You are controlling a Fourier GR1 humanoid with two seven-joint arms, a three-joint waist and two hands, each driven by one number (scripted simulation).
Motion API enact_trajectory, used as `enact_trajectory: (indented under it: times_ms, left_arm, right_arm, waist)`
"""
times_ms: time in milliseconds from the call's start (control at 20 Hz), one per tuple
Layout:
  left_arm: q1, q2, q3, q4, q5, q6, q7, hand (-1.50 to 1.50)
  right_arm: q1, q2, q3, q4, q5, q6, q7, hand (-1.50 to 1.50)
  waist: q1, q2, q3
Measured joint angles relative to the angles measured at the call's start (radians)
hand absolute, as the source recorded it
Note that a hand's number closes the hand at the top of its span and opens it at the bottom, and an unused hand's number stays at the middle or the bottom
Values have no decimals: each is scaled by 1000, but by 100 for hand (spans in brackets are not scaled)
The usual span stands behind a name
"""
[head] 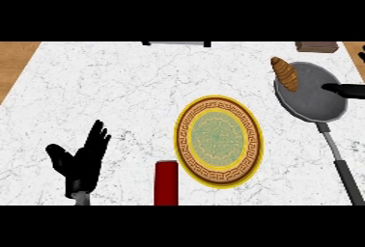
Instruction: Pick the croissant from the plate and place it in the pan
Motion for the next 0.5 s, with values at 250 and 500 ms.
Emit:
enact_trajectory:
  times_ms: [250,500]
  left_arm:
    - [6,7,11,-8,2,3,4,0]
    - [2,6,17,-7,0,12,21,0]
  right_arm:
    - [54,-58,-13,21,-38,208,-78,-150]
    - [118,-79,10,9,-48,292,-131,-150]
  waist:
    - [-10,-7,-2]
    - [-20,-12,-3]
